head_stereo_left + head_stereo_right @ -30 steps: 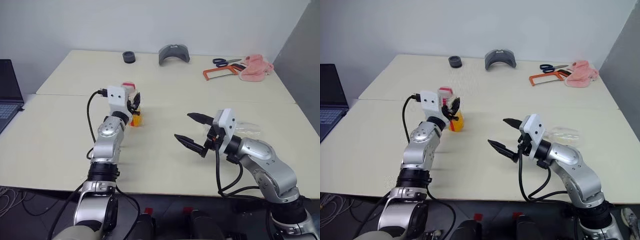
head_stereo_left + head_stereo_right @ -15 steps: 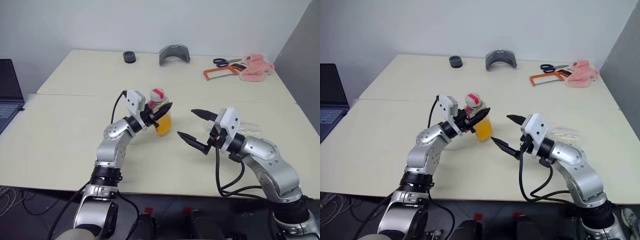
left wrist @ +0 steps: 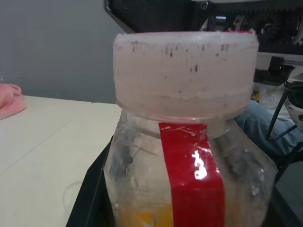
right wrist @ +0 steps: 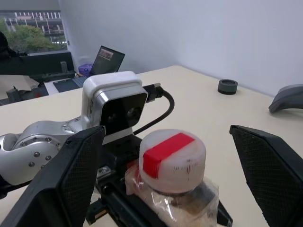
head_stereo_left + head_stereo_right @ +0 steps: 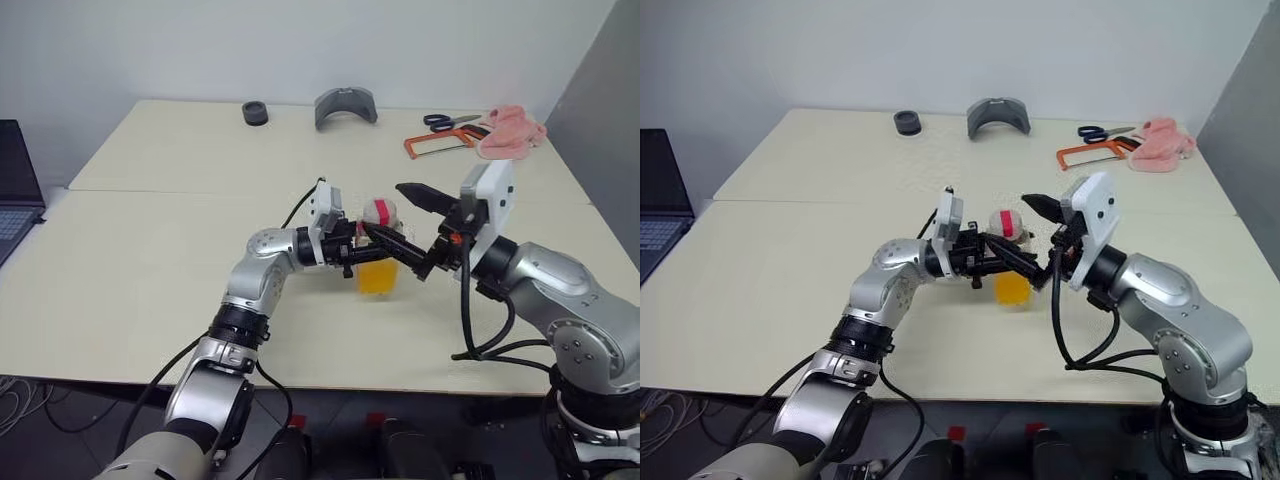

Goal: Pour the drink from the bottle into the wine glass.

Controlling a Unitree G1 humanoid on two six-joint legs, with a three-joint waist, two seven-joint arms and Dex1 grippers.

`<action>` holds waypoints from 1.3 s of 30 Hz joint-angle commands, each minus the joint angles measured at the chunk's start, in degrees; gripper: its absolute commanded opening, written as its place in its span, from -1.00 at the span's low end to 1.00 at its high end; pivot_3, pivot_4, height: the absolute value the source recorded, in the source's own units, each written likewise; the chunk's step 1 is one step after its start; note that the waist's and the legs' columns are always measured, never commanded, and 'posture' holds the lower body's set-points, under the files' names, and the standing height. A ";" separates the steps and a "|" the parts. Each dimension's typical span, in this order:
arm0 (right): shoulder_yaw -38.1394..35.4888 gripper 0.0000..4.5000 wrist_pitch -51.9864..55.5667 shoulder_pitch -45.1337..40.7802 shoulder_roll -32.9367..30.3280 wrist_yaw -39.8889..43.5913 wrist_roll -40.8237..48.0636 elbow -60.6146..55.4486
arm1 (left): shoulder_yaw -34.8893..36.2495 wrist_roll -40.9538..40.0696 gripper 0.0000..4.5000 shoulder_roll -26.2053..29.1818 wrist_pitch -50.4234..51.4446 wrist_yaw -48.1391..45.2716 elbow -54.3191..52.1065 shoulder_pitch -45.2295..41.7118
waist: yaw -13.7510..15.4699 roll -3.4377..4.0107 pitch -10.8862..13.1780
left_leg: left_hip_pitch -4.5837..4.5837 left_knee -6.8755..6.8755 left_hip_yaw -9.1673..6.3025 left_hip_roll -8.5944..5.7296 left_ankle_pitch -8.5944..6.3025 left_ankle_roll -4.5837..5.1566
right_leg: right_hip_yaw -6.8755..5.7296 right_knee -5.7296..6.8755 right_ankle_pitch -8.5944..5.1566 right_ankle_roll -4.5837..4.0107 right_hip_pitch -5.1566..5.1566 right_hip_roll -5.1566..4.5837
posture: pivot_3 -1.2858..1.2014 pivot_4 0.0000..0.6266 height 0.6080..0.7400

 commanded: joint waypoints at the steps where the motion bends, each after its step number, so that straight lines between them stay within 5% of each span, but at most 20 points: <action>1: 0.89 1.00 -0.58 -1.84 0.16 -1.15 -1.27 -0.81 | -0.40 0.43 -0.23 -0.79 -2.13 -1.29 -0.78 -1.34 | 0.02 0.00 0.00 | 0.00 0.00 -0.01 0.00 0.00 0.00 | 0.00 0.00 0.00 0.00 0.00 -0.01 | 0.03 -0.52 1.00; 7: 2.45 1.00 -1.00 -1.44 -0.48 -0.19 -3.01 0.24 | -0.44 1.31 -0.23 -0.86 -3.11 -2.08 -0.69 -1.32 | 0.00 0.01 0.01 | 0.00 0.00 -0.03 -0.01 0.00 0.00 | 0.00 0.00 0.00 0.00 -0.01 -0.01 | 0.03 -0.52 1.00; 10: 2.84 0.73 -1.10 -1.46 -0.52 0.41 -3.38 0.93 | -0.40 1.52 -0.23 -0.77 -3.30 -2.18 -0.82 -1.23 | 0.00 0.01 0.01 | 0.00 0.00 -0.05 0.00 0.00 0.00 | 0.00 0.00 0.00 0.00 -0.01 0.00 | 0.03 -0.52 1.00; 16: 2.66 -0.15 -3.06 -1.71 -0.52 3.64 -2.90 2.10 | -0.51 1.79 -0.23 -0.23 -3.23 -2.54 -1.28 -1.05 | 0.00 0.01 0.01 | 0.00 0.00 -0.06 0.00 0.00 0.01 | 0.00 0.00 0.00 0.00 -0.01 0.00 | 0.03 -0.52 1.00; 24: 6.75 -0.15 -12.70 -8.99 -13.33 35.41 -2.68 14.11 | -1.82 1.34 -0.24 1.44 -0.94 -6.62 -2.52 -1.21 | -0.03 0.08 0.33 | 0.01 0.02 0.14 -0.04 -0.01 0.02 | -0.02 0.00 0.00 0.01 0.00 0.02 | 0.03 -0.52 1.00; 27: 8.09 -0.15 -12.61 -12.33 -15.12 41.20 -2.54 18.87 | -2.07 1.57 -0.24 2.03 -0.95 -7.93 -2.35 -1.63 | -0.06 0.10 0.41 | 0.01 0.02 0.17 -0.02 -0.01 0.02 | -0.04 -0.01 0.00 0.00 0.00 0.03 | 0.03 -0.52 1.00; 32: 6.39 -0.15 -11.39 -11.41 -15.44 38.64 -3.73 19.70 | -1.62 1.63 -0.24 1.94 -1.16 -6.75 -2.62 -1.47 | 0.05 0.10 0.45 | -0.01 0.02 0.12 0.04 -0.01 0.02 | -0.04 -0.01 0.00 0.00 -0.01 0.00 | 0.03 -0.52 1.00; 38: -2.48 0.76 -11.07 -2.89 -9.64 21.09 -4.01 9.43 | -1.34 1.69 -0.24 1.48 -1.30 -4.09 -3.86 0.24 | 0.17 0.10 0.44 | -0.23 0.07 -0.13 0.08 -0.01 0.01 | -0.05 0.02 0.00 0.01 -0.13 -0.11 | 0.03 -0.52 1.00; 39: -3.85 0.77 -9.63 -1.25 -8.51 17.76 -2.98 6.44 | -1.18 1.79 -0.24 1.33 -1.47 -3.62 -3.72 0.33 | 0.19 0.11 0.44 | -0.33 0.11 -0.16 0.09 0.00 0.00 | -0.04 0.04 0.00 0.01 -0.25 -0.11 | 0.03 -0.52 1.00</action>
